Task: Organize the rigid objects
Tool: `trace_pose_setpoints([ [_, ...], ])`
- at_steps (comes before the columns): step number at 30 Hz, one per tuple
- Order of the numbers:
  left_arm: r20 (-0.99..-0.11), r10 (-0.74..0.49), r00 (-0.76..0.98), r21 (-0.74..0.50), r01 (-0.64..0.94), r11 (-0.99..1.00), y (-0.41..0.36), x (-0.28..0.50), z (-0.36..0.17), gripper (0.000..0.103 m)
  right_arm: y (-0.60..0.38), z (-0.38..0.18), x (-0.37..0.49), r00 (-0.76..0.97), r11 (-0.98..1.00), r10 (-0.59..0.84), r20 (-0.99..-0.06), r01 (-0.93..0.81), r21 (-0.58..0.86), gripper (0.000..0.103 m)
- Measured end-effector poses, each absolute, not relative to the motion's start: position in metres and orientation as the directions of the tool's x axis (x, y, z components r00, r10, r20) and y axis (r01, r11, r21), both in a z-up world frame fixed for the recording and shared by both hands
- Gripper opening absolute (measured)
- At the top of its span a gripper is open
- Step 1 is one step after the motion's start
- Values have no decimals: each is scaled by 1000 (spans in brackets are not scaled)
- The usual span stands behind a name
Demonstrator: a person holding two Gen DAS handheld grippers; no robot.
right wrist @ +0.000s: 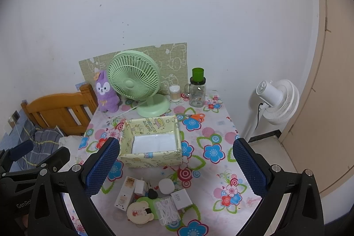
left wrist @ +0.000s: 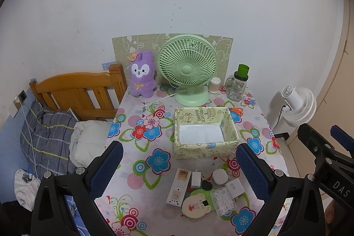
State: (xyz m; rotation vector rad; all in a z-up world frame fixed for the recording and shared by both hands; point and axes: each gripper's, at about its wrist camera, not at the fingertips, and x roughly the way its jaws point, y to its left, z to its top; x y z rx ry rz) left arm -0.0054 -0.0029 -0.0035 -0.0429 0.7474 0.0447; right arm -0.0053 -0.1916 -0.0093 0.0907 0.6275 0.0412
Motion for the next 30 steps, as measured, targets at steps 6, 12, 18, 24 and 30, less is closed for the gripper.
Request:
trace_pose_setpoints([
  [6, -681, 27, 731, -21, -56, 998, -2, -5, -4, 103, -193, -11, -3, 803, 995, 72, -592, -12, 104, 103],
  [12, -682, 30, 731, -16, -56, 998, -1, -5, -6, 103, -193, -15, 2, 796, 994, 79, -600, -17, 108, 103],
  [18, -695, 21, 719, -21, -50, 999, -2, -1, -14, 103, -192, -19, 4, 800, 994, 83, -595, -25, 105, 103],
  [24, -703, 13, 711, -22, -40, 999, -5, 7, -23, 103, -194, -31, 12, 785, 991, 107, -610, -38, 125, 103],
  [30, -730, 1, 684, -23, -27, 999, -8, 17, -45, 103, -196, -52, 19, 774, 988, 133, -619, -55, 144, 103],
])
